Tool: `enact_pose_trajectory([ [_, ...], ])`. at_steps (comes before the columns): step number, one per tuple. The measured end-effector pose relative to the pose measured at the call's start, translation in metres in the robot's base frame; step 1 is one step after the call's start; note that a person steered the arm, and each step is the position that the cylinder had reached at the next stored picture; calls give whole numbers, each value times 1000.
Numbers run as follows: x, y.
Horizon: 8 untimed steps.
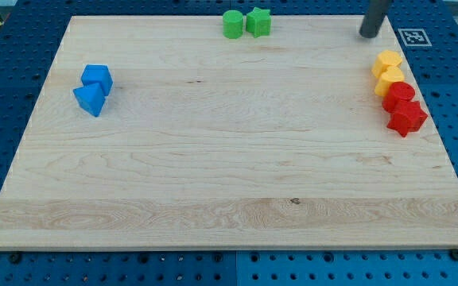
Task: Move the green circle closer to the blue cube
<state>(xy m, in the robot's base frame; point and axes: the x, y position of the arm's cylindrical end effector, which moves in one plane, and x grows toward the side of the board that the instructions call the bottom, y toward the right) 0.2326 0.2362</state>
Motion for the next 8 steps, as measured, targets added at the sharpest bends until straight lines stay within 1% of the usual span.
enact_pose_trajectory([
  [4,-39,-152],
  [8,-38,-248],
])
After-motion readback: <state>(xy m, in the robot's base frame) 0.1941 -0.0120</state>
